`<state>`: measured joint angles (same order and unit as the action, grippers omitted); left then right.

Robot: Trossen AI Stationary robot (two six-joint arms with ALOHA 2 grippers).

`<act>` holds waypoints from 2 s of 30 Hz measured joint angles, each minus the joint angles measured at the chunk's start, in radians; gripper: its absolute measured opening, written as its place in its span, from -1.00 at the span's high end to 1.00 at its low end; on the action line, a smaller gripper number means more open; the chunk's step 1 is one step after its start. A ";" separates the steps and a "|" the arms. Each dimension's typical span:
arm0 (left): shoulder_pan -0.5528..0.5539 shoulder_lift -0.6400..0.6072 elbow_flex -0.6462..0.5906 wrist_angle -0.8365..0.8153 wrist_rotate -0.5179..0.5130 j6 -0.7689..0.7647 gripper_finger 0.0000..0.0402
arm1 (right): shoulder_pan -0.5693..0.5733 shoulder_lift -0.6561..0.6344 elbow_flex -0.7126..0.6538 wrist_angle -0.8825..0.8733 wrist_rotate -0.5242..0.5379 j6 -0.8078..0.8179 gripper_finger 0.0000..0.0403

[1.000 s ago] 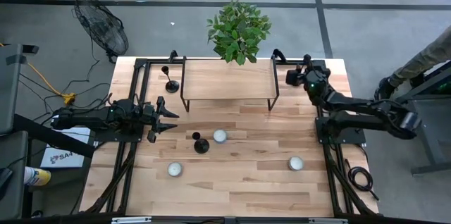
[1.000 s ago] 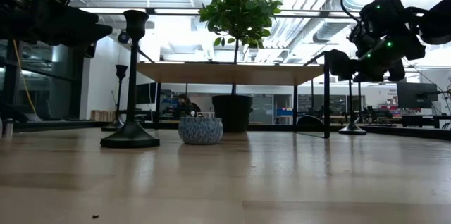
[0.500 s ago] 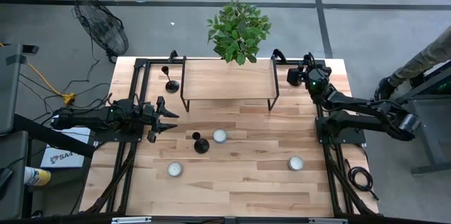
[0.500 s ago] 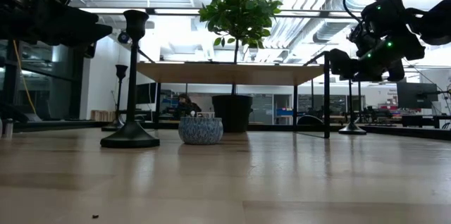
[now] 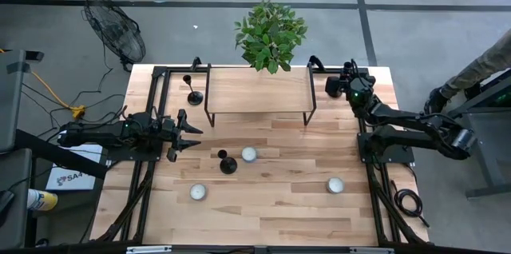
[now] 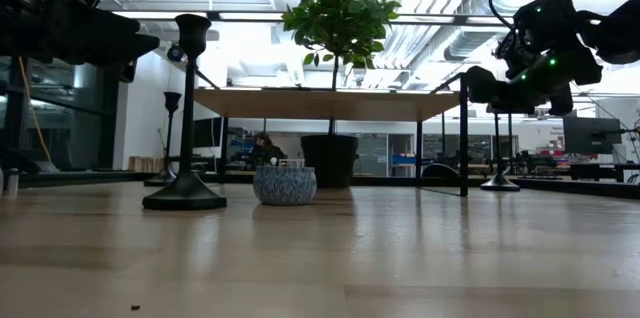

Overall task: Pick & Place candle stick holders
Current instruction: Put the right black candle holder on the shelf

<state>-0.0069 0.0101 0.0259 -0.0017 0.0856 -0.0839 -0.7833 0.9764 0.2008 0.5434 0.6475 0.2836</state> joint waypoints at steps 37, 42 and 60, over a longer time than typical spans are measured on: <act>0.000 0.000 0.000 0.000 0.000 0.000 0.15 | 0.124 -0.187 0.272 -0.429 -0.014 -0.127 0.87; 0.000 0.000 0.000 0.000 0.000 0.000 0.15 | 0.132 -0.187 0.393 -0.569 -0.029 -0.150 0.87; 0.000 0.000 0.000 0.000 0.000 0.000 0.15 | 0.132 -0.186 0.644 -0.698 -0.238 -0.176 0.87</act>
<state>-0.0068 0.0098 0.0259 -0.0017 0.0856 -0.0838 -0.6518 0.7902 0.8448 -0.1542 0.4094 0.1072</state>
